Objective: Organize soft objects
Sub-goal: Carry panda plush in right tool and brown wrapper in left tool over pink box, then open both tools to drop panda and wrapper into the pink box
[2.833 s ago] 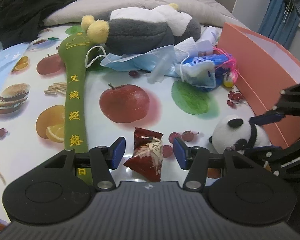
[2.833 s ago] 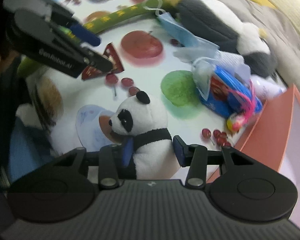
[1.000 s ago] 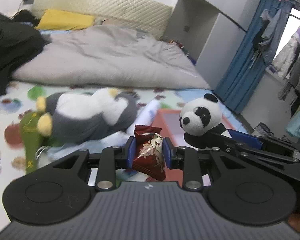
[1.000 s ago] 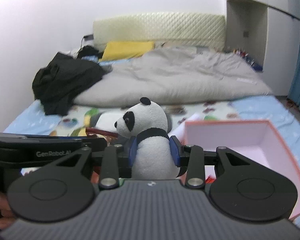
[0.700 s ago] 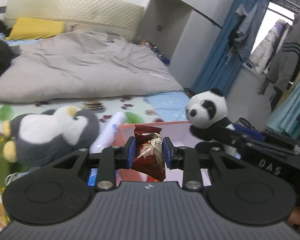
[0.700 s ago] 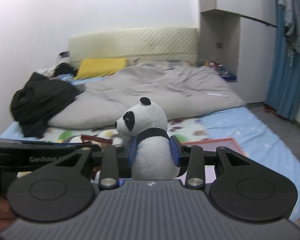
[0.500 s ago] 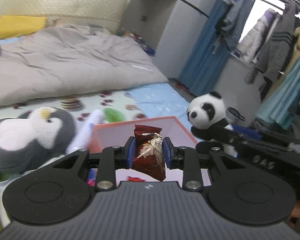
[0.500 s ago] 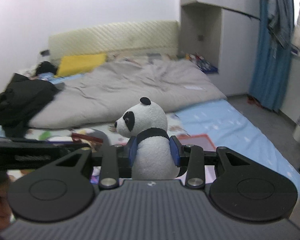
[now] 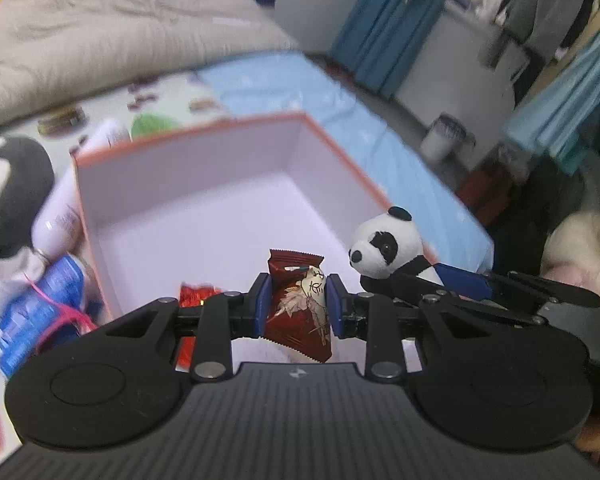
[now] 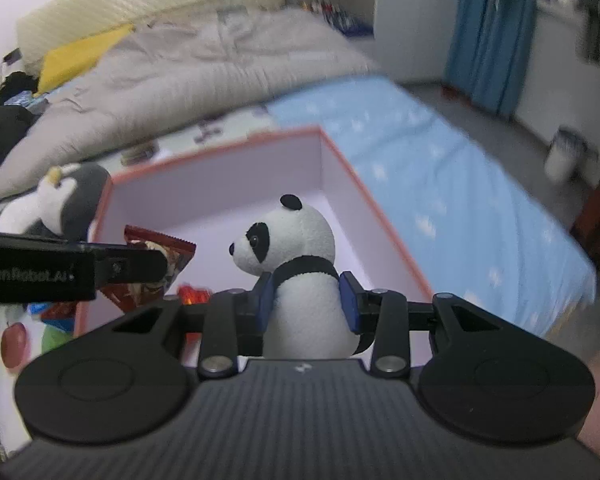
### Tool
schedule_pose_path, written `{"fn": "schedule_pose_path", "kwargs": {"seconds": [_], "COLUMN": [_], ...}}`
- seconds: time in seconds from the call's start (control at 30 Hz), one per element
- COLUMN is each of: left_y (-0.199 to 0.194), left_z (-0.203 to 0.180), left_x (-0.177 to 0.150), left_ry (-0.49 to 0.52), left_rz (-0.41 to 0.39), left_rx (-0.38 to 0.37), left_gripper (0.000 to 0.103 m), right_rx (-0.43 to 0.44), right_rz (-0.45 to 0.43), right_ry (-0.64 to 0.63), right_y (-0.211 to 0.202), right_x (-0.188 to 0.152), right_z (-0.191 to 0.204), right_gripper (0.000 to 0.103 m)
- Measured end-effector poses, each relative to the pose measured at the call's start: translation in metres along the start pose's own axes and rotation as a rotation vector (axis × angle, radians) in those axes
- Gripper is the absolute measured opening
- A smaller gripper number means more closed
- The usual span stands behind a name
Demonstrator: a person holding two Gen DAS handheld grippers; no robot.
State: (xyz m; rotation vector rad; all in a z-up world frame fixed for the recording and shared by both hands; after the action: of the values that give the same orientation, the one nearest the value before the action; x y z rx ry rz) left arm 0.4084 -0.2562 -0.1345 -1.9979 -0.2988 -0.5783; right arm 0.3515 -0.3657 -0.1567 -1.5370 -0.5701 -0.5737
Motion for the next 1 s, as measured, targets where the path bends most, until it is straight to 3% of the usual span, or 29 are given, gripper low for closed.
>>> {"fn": "schedule_pose_path", "kwargs": {"seconds": [0.3,0.37,0.47,1.0], "left_y": [0.029,0.029,0.020,-0.107], "left_z": [0.015,0.015,0.012,-0.004], "left_x": [-0.023,-0.021,-0.017,-0.026], "left_ry": [-0.002,-0.019,-0.009,0.105], "left_rz": [0.068,0.079,0.043,-0.261], "left_rx": [0.028,0.017,0.014,0.036], "left_gripper": [0.035,0.043,0.046,0.046], "right_rx": [0.017,0.027,0.033,0.077], "right_rz": [0.083,0.076,0.060,-0.216], "right_ry": [0.046,0.055,0.051,0.008], "right_y": [0.026,0.024,0.018,-0.073], "right_x": [-0.033,-0.032,-0.026,-0.006], "right_z": [-0.010,-0.011,-0.010,0.021], "right_gripper": [0.041,0.041,0.050,0.050]}}
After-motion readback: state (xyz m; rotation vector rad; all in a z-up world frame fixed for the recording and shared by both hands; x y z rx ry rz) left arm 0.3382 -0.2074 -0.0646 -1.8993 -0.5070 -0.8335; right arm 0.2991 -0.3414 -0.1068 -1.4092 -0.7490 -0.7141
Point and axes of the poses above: each gripper's, at about its wrist camera, not at the fingertips, and y roughly the way its jaws point, z to its left, x to its top, the point moved 7 cm from there along y, roughly the way its jaws point, and after that the axes turned 7 degrees about -y, right-handed, at the moved point
